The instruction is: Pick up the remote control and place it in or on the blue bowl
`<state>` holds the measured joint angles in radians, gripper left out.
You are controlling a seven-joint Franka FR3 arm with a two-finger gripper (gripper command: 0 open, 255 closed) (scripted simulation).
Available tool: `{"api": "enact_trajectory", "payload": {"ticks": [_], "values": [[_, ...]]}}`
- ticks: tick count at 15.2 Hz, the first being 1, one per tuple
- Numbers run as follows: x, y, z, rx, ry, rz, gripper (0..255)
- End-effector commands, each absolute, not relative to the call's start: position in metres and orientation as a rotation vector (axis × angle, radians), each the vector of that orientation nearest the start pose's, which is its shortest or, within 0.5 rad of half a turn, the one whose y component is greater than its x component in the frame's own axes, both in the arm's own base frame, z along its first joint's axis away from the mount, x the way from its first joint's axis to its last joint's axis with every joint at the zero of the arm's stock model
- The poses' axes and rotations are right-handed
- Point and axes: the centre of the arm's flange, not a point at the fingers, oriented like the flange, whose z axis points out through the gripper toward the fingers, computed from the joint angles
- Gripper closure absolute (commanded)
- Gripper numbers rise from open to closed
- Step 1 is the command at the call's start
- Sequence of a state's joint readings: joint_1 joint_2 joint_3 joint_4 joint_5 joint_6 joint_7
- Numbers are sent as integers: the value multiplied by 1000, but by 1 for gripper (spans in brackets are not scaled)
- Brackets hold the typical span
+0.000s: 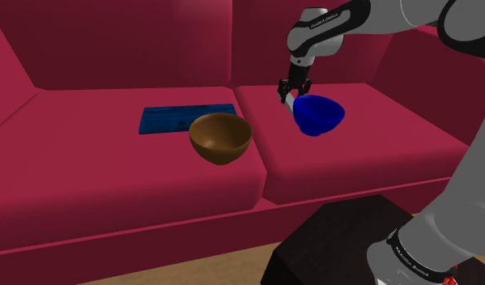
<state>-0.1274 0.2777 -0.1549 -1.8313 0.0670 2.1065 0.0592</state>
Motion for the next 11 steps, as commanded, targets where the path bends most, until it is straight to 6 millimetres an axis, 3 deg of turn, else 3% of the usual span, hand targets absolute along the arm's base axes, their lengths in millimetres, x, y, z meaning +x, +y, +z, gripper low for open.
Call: {"api": "enact_trajectory", "payload": {"ticks": [1, 6, 11], "values": [[603, -166, 383, -3073, 575, -5, 255], [603, -166, 383, -3073, 575, -5, 255], [603, -166, 409, -3073, 575, -5, 255]]}}
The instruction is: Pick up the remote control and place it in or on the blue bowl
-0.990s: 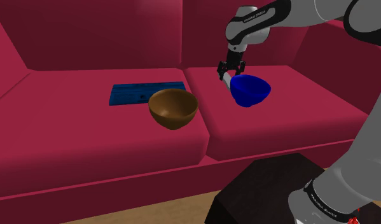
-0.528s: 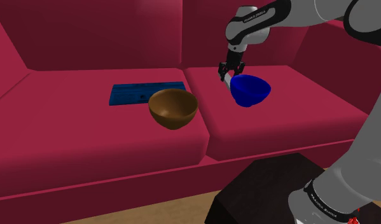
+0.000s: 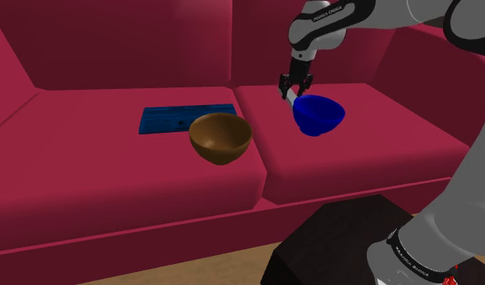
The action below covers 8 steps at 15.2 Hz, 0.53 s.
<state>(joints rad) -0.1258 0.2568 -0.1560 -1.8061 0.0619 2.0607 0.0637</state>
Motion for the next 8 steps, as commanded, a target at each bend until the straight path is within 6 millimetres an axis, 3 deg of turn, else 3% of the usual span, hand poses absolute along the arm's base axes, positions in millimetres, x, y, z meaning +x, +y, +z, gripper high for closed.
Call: {"api": "enact_trajectory", "payload": {"ticks": [1, 8], "values": [[603, -166, 415, -3073, 575, -5, 255], [603, -166, 452, -3073, 575, -5, 255]]}}
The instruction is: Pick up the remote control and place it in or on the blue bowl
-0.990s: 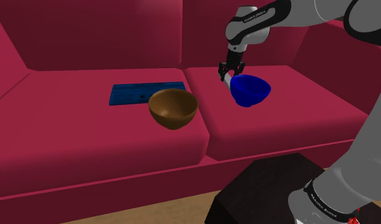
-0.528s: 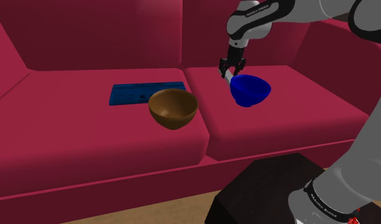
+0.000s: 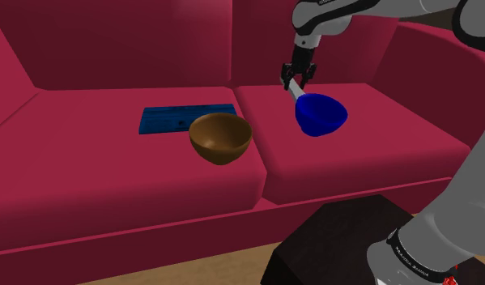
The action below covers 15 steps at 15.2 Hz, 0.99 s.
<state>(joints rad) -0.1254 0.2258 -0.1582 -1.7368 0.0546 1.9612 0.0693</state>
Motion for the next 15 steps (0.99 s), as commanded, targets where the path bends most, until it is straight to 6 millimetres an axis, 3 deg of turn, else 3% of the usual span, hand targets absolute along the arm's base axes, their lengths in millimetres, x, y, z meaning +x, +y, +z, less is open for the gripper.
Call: {"api": "enact_trajectory", "payload": {"ticks": [1, 15], "values": [[603, -166, 457, -3073, 575, -5, 255], [603, -166, 531, -3073, 575, -5, 255]]}}
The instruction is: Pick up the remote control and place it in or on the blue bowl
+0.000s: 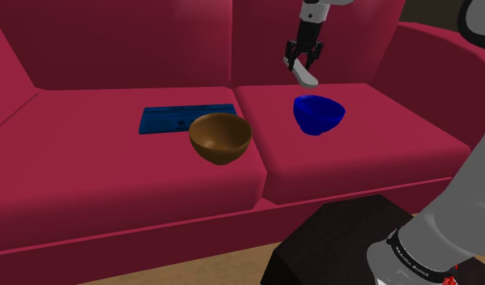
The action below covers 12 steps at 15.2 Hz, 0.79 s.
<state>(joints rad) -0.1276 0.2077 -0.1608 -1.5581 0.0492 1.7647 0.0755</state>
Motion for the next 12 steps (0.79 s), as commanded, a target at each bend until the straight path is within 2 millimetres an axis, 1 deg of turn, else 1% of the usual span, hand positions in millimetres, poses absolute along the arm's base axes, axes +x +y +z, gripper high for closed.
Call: {"api": "enact_trajectory", "payload": {"ticks": [1, 5, 12], "values": [[603, -166, 536, -3073, 575, -5, 255], [603, -166, 556, -3073, 575, -5, 255], [520, -126, 560, -3073, 575, -5, 255]]}}
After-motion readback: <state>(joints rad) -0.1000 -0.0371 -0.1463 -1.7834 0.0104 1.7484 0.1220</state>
